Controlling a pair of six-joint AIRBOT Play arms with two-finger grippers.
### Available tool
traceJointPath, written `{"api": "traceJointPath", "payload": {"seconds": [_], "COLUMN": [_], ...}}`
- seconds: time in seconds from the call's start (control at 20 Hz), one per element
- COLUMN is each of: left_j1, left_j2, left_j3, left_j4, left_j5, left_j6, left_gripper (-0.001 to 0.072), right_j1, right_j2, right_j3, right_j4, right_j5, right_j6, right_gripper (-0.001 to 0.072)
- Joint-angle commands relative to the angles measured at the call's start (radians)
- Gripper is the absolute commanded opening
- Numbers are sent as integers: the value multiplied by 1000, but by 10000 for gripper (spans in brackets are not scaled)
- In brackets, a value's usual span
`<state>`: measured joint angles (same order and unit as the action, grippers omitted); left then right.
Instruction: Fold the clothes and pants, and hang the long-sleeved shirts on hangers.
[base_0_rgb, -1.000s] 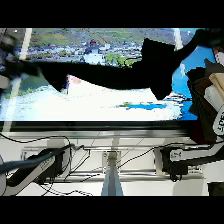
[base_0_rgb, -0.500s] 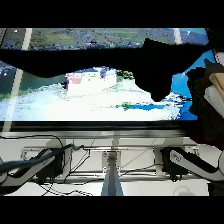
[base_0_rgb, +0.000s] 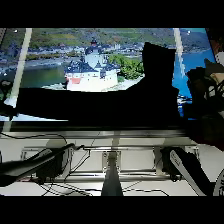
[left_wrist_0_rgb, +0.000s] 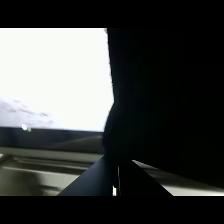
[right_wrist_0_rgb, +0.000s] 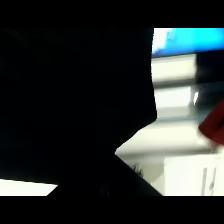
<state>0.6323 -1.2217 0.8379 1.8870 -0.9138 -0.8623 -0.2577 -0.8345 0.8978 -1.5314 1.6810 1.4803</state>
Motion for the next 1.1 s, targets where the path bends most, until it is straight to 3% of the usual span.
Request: {"api": "traceJointPath", "payload": {"seconds": [0.0, 0.2, 0.25, 0.3, 0.35, 0.4, 0.45, 0.55, 0.65, 0.75, 0.9, 1.05], "left_j1": [5, 5, 5, 5, 5, 5, 5, -1, -1, -11, -54, -124], "left_j2": [-11, -34, -42, -50, -56, -60, -59, -56, -56, -56, -55, -55], "left_j3": [-55, -55, -55, -55, -55, -55, -54, -29, 28, 105, 212, 275], "left_j4": [47, 47, 47, 50, 51, 56, 80, 161, 204, 200, 195, 172], "left_j5": [-30, -47, -61, -72, -71, -67, -56, -40, -32, -32, -27, -24], "left_j6": [87, 85, 85, 85, 85, 85, 80, -34, -155, -242, -407, -606], "left_gripper": [9, 10, 25, 184, 451, 701, 706, 613, 611, 544, 545, 546], "right_j1": [1, 1, 1, 1, 1, 1, 1, 1, 1, 1, 1, 31], "right_j2": [17, 17, 17, 17, 17, 17, 17, 17, 16, 2, -100, -278], "right_j3": [-89, -90, -90, -90, -90, -90, -89, -89, -89, -83, -41, 43], "right_j4": [1, -5, -5, -5, -5, -5, -5, 13, 20, 33, 115, 238], "right_j5": [74, 6, -9, -28, -46, -74, -113, -223, -396, -597, -796, -848], "right_j6": [-37, -87, -87, -87, -87, -87, -87, -87, -86, -44, -23, -52], "right_gripper": [13, 14, 56, 220, 443, 615, 639, 639, 623, 622, 623, 634]}}
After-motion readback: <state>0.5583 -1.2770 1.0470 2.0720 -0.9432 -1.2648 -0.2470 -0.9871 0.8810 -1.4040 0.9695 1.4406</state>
